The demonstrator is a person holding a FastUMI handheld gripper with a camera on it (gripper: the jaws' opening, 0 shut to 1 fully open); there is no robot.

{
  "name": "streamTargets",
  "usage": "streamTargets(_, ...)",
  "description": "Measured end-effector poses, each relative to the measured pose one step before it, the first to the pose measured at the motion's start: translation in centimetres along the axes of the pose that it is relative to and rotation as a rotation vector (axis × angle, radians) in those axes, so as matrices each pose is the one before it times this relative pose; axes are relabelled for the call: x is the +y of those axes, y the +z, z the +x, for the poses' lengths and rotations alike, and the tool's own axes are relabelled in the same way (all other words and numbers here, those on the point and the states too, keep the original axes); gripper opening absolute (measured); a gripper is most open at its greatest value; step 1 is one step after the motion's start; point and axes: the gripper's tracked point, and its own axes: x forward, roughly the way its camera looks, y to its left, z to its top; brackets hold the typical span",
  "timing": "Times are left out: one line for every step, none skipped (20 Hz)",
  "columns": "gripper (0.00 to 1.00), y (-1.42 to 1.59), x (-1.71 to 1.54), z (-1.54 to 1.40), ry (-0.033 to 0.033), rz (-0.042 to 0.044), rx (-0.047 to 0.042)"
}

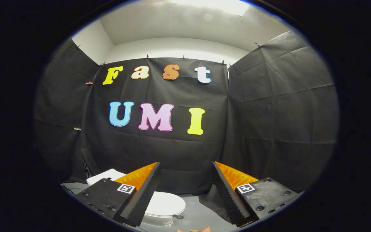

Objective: Open the toilet lid.

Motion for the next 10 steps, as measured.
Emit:
streamTargets(0.98, -0.033, 0.043, 0.064, 0.00357, 0.00149, -0.00289)
streamTargets(0.98, 0.039, -0.009, -0.048, 0.00568, 0.00408, -0.00173)
streamTargets(0.98, -0.162, 0.008, 0.107, 0.00650, 0.00418, -0.00302)
streamTargets(0.98, -0.119, -0.045, 0.035, 0.00606, 0.00136, -0.00221)
streamTargets(0.98, -0.290, -0.063, 0.112, 0.00529, -0.00246, -0.00437)
streamTargets(0.98, -0.642, -0.143, 0.235, 0.00224, -0.00530, -0.00087)
streamTargets(0.98, -0.596, -0.150, 0.276, 0.00225, -0.00375, -0.00818)
streamTargets(0.98, -0.835, -0.169, 0.518, -0.00726, -0.00434, -0.00392)
streamTargets(0.98, -0.911, -0.286, 0.631, -0.01114, -0.00551, -0.00042)
streamTargets(0.98, -0.970, 0.075, 0.962, -0.00489, -0.00656, 0.00215)
